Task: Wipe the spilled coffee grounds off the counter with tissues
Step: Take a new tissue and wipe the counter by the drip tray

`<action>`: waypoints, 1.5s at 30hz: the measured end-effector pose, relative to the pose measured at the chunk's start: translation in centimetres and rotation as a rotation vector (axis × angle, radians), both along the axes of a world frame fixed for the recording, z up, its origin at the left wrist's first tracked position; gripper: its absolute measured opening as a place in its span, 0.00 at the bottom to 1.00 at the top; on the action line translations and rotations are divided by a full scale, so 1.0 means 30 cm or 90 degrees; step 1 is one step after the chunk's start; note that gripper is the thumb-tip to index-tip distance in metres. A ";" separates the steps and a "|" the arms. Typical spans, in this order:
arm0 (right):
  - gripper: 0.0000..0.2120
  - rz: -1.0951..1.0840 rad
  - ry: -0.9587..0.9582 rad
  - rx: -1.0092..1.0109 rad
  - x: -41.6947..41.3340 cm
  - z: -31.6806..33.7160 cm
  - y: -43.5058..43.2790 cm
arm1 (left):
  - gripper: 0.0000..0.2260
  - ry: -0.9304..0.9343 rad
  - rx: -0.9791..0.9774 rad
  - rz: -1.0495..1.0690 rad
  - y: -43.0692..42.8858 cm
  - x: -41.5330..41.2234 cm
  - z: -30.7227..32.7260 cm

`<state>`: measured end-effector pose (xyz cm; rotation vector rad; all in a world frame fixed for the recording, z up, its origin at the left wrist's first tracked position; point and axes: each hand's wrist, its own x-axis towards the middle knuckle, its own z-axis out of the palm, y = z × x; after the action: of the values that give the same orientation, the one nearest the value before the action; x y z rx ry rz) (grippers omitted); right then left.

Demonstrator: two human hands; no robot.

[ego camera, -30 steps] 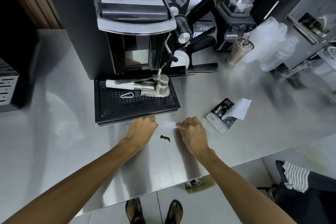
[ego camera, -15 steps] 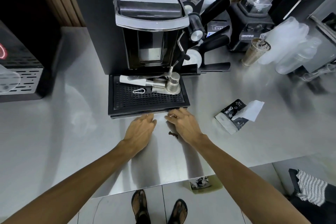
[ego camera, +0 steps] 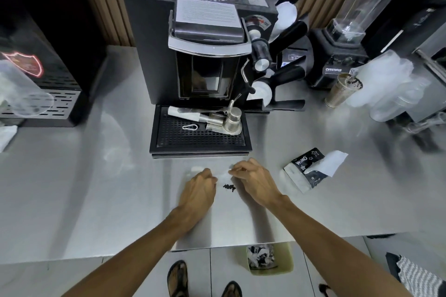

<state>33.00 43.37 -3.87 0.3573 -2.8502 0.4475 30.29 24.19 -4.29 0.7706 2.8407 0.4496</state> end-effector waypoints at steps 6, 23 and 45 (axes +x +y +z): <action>0.13 0.046 -0.042 0.067 -0.046 0.034 -0.012 | 0.18 -0.014 -0.043 -0.014 0.021 -0.021 0.023; 0.20 -0.101 -0.198 -0.037 0.124 0.003 -0.092 | 0.05 -0.176 -0.009 0.038 0.092 0.023 0.057; 0.09 -0.306 -0.235 -0.183 0.059 -0.008 -0.158 | 0.15 -0.187 0.055 0.121 0.115 -0.019 0.048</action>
<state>34.76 38.64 -4.12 -0.5019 -3.0021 0.8749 29.72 27.65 -2.87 0.4090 2.6399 0.6578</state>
